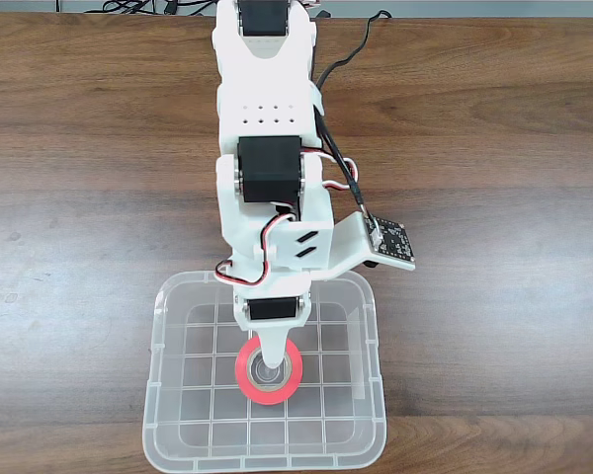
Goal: Grab the tape and place it in the box.
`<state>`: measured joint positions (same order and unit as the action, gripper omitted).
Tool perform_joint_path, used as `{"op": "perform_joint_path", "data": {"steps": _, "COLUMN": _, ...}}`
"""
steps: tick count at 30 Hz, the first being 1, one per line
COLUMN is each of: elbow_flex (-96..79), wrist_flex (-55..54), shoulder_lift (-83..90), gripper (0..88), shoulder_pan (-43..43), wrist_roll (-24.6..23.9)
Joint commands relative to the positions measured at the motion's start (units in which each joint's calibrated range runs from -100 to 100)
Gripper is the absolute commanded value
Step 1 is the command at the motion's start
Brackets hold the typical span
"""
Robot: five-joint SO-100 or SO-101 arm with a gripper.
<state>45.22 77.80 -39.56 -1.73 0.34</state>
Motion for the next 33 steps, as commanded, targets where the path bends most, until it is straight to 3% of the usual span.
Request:
{"op": "perform_joint_path", "data": {"steps": 1, "elbow_flex": 4.7, "wrist_flex": -0.9, "shoulder_lift": 3.3, "gripper": 18.9, "shoulder_pan": 0.2, "wrist_roll": 0.3}}
{"op": "perform_joint_path", "data": {"steps": 9, "elbow_flex": 5.6, "wrist_flex": 3.4, "shoulder_lift": 5.5, "gripper": 18.1, "shoulder_pan": 0.7, "wrist_roll": 0.2}}
{"op": "perform_joint_path", "data": {"steps": 16, "elbow_flex": 5.9, "wrist_flex": 10.8, "shoulder_lift": 16.7, "gripper": 1.0, "shoulder_pan": 0.7, "wrist_roll": -0.4}}
{"op": "perform_joint_path", "data": {"steps": 23, "elbow_flex": 5.8, "wrist_flex": 21.4, "shoulder_lift": 28.7, "gripper": 1.3, "shoulder_pan": 0.6, "wrist_roll": -1.0}}
{"op": "perform_joint_path", "data": {"steps": 27, "elbow_flex": 3.4, "wrist_flex": 22.2, "shoulder_lift": 36.4, "gripper": 1.3, "shoulder_pan": 0.6, "wrist_roll": -0.8}}
{"op": "perform_joint_path", "data": {"steps": 33, "elbow_flex": -13.4, "wrist_flex": 22.2, "shoulder_lift": 51.5, "gripper": 1.3, "shoulder_pan": 0.3, "wrist_roll": -0.5}}
